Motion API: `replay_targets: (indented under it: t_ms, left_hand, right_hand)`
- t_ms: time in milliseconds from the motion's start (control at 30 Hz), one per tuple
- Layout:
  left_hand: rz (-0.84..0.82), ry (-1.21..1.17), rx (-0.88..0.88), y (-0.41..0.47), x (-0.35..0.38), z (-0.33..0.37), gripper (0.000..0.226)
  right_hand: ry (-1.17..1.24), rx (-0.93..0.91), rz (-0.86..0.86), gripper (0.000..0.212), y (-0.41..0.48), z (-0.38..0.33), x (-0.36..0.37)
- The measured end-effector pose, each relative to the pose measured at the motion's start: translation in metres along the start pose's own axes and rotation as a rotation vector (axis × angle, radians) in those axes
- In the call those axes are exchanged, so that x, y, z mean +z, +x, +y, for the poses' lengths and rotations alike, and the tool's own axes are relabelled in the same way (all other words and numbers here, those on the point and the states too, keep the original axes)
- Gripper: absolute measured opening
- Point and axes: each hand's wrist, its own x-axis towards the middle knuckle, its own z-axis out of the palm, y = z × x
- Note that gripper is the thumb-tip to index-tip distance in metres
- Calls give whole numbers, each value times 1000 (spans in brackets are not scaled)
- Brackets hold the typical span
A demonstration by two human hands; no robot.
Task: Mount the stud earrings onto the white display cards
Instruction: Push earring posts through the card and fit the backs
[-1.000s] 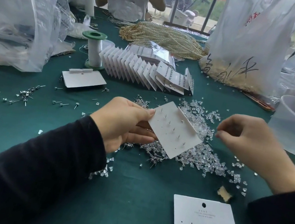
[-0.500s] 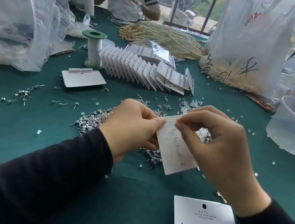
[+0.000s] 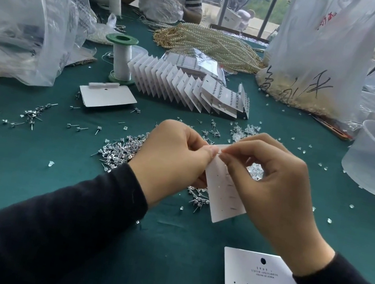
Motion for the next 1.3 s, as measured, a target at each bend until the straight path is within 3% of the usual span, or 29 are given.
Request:
replay_targets:
  t_ms: [433,767,1300]
  left_hand:
    - [28,80,84,-4,4,0,28]
    - [-110,-79,-12,-2,1,5,31]
    - [-58,33,32,0,2,-2,30]
  right_hand:
    - [-71,-42,36,6,-2,1,6]
    - [-52,-12,-6,2,-4,0,-3]
    - [-51,-6,-28,7,-5,-2,1]
